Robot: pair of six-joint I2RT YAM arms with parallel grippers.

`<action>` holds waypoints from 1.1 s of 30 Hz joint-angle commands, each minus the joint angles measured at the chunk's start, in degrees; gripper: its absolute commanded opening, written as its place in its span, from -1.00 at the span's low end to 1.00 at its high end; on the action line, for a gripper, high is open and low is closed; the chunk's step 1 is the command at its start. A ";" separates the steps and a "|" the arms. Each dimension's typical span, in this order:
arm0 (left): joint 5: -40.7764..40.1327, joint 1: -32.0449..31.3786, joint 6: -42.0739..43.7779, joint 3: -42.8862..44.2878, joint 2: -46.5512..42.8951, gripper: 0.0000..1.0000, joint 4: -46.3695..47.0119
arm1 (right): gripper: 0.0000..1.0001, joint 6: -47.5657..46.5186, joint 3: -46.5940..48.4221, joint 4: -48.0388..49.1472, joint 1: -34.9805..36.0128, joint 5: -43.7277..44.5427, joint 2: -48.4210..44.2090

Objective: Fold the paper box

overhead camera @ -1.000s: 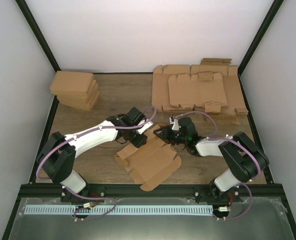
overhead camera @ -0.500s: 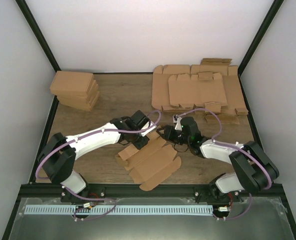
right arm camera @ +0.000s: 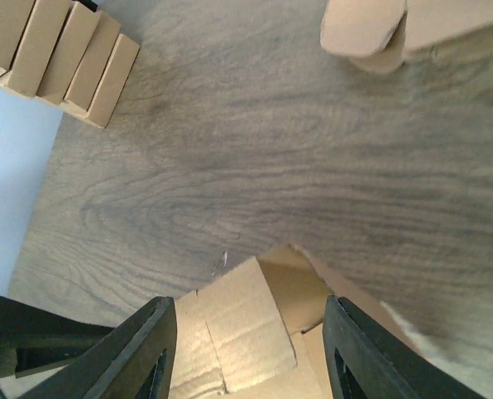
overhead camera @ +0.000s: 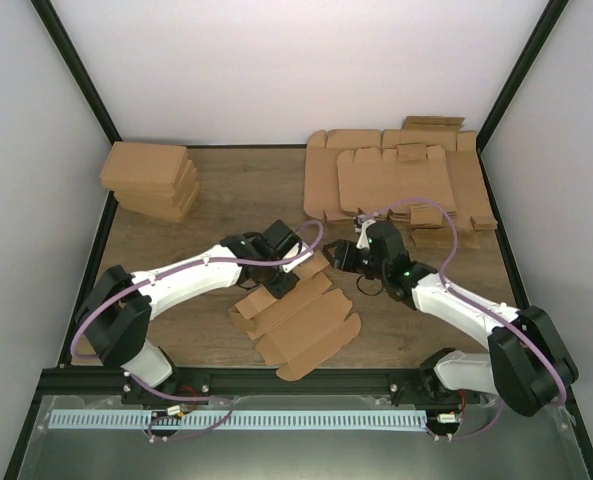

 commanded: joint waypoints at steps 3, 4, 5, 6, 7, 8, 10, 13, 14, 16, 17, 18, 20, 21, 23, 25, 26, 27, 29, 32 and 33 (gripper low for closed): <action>-0.57 -0.38 0.43 1.34 -0.13 -0.08 -1.02 | 0.01 -10.52 8.06 -9.86 -2.08 -1.93 0.42; -0.44 -0.38 0.42 1.37 -0.10 -0.08 -0.97 | 0.01 -11.60 9.19 -10.82 -2.08 -2.71 1.22; -0.22 -0.35 0.49 1.40 -0.13 -0.06 -1.03 | 0.00 -12.43 10.36 -11.89 -2.10 -3.49 2.23; 0.23 -0.33 0.55 1.47 -0.14 -0.04 -1.15 | -0.02 -12.99 11.36 -12.97 -2.09 -4.07 3.34; 0.65 -0.32 0.60 1.55 -0.07 -0.03 -1.24 | -0.04 -13.36 12.18 -13.68 -2.09 -4.50 4.48; 1.04 -0.35 0.68 1.64 -0.04 -0.03 -1.26 | -0.08 -13.57 12.75 -14.22 -2.09 -4.82 5.67; 1.37 -0.36 0.60 1.79 -0.13 -0.03 -1.23 | -0.16 -13.59 13.20 -14.43 -2.09 -5.31 7.42; 1.45 -0.42 0.69 2.05 -0.20 -0.03 -1.36 | -0.28 -13.40 13.19 -14.09 -2.09 -6.07 9.59; 1.52 -0.42 0.69 2.14 -0.21 -0.03 -1.44 | -0.31 -13.33 13.13 -13.85 -2.09 -6.55 10.11; 1.69 -0.39 0.77 2.25 -0.28 -0.03 -1.57 | -0.36 -13.41 12.81 -13.43 -2.09 -7.76 11.32; 1.79 -0.38 0.77 2.27 -0.26 -0.03 -1.59 | -0.38 -13.41 12.77 -13.26 -2.11 -8.16 11.79; 1.84 -0.46 0.77 2.23 -0.31 -0.03 -1.62 | -0.39 -13.66 12.73 -13.14 -2.09 -8.80 12.52; 1.96 -0.38 0.75 2.27 -0.25 -0.03 -1.64 | -0.41 -13.83 12.50 -12.81 -2.08 -9.82 13.34; 2.09 -0.43 0.77 2.21 -0.33 -0.03 -1.51 | -0.42 -13.98 12.33 -12.64 -2.09 -10.49 13.61; 2.39 -0.46 0.70 2.18 -0.29 -0.03 -1.28 | -0.49 -14.14 12.12 -12.42 -2.09 -11.83 14.06; 2.54 -0.43 0.61 2.19 -0.32 -0.03 -1.09 | -0.50 -14.18 11.83 -12.42 -2.09 -12.75 14.17; 2.63 -0.40 0.55 2.17 -0.34 -0.03 -0.94 | -0.50 -14.14 11.58 -12.38 -2.09 -12.98 14.10; 2.81 -0.46 0.52 2.19 -0.45 -0.03 -0.77 | -0.51 -14.14 11.17 -12.40 -2.09 -13.14 14.01; 3.52 -0.43 0.43 2.19 -0.74 -0.03 -0.34 | -0.51 -14.25 10.40 -12.25 -2.03 -14.16 13.97; 4.99 -0.45 0.51 2.28 -1.37 -0.03 0.25 | -0.51 -14.55 9.58 -11.82 -2.00 -16.89 14.43; 5.31 -0.40 0.51 2.32 -1.48 -0.03 0.43 | -0.51 -14.66 9.38 -11.74 -2.02 -17.88 14.61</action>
